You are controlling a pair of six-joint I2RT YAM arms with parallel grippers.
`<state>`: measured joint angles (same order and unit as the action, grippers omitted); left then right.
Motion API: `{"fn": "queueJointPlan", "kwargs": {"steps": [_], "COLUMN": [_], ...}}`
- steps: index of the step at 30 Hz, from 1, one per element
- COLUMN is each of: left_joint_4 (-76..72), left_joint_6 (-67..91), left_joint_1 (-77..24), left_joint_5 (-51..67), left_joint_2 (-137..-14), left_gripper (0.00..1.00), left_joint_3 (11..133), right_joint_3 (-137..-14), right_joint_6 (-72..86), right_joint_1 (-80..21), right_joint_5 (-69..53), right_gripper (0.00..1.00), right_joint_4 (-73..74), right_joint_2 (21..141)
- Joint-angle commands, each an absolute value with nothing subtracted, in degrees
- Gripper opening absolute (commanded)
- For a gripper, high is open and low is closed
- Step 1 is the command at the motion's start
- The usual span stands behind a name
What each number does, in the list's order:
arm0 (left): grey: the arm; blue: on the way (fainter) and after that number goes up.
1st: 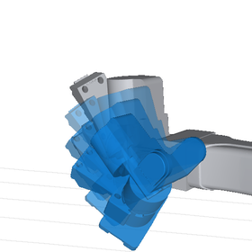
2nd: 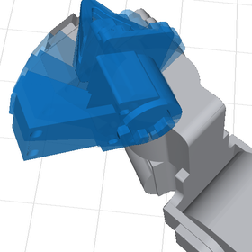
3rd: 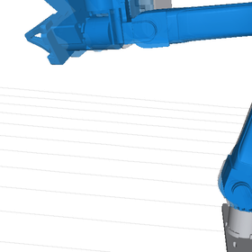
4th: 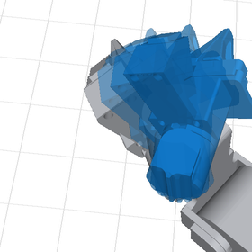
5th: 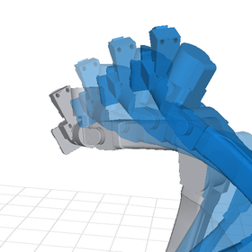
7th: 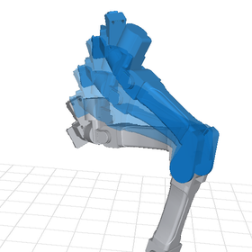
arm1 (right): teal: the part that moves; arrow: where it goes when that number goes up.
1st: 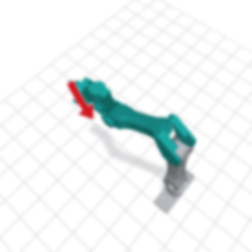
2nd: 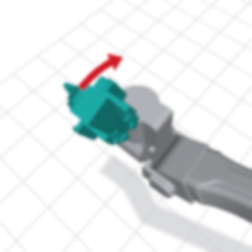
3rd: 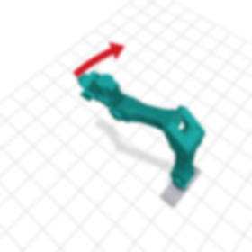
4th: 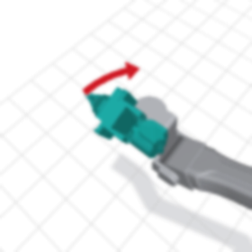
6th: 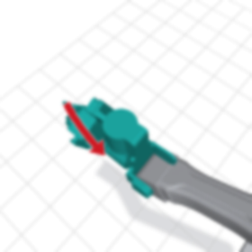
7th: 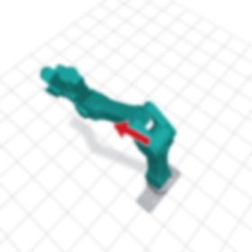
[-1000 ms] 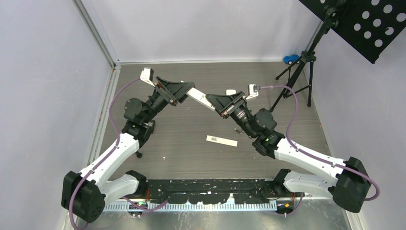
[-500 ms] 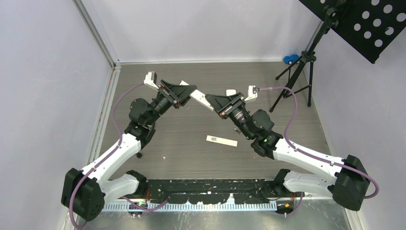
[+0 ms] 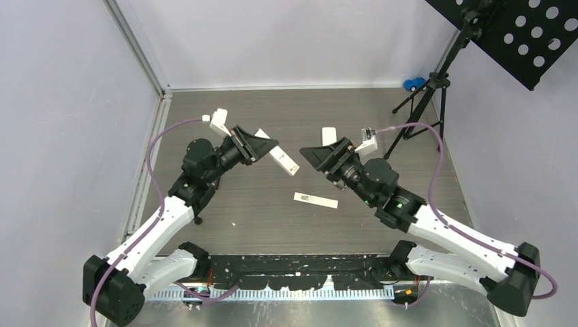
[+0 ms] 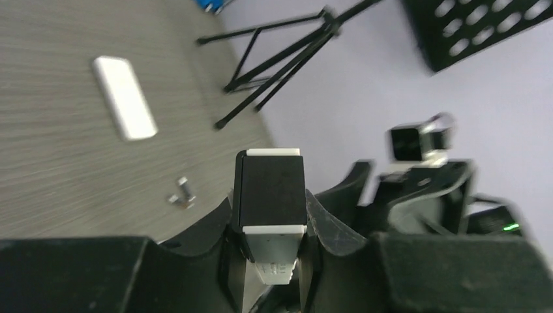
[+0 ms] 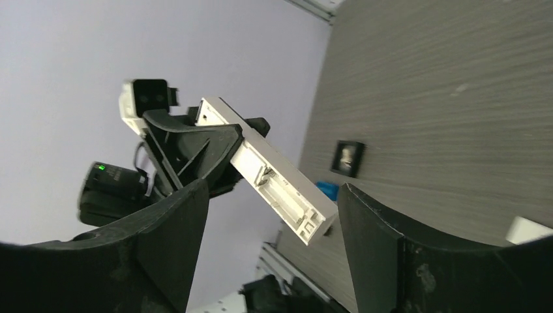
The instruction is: Load the batteries into the remote control
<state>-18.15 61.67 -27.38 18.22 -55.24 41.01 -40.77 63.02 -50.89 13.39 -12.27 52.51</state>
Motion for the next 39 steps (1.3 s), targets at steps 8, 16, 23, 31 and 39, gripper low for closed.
{"fn": "queueJointPlan", "kwargs": {"steps": [8,16,23,31,39], "left_joint_4": [-3.95,-9.18,-17.89,-19.34,-18.90], "left_joint_6": [34.50,36.42,42.51,43.09,42.72], "left_joint_1": [-27.33,-27.33,-27.33,-27.33,-27.33], "left_joint_5": [47.50,48.95,51.34,52.35,52.13], "left_joint_2": [-58.29,-58.48,-60.49,-61.22,-61.56], "left_gripper": [0.00,0.00,0.00,0.00,0.00], "left_joint_3": [44.56,42.64,39.28,39.11,39.29], "right_joint_3": [-53.61,-51.29,-51.05,-53.44,-54.99], "right_joint_6": [47.12,42.64,37.40,33.77,30.83], "right_joint_1": [-45.79,-31.76,-27.66,-26.11,-25.43], "right_joint_5": [27.74,21.49,17.57,16.36,14.02], "right_gripper": [0.59,0.42,0.48,0.45,0.40], "right_joint_4": [39.19,36.57,29.25,28.26,28.22], "right_joint_2": [56.32,70.29,80.15,87.02,89.61]}}
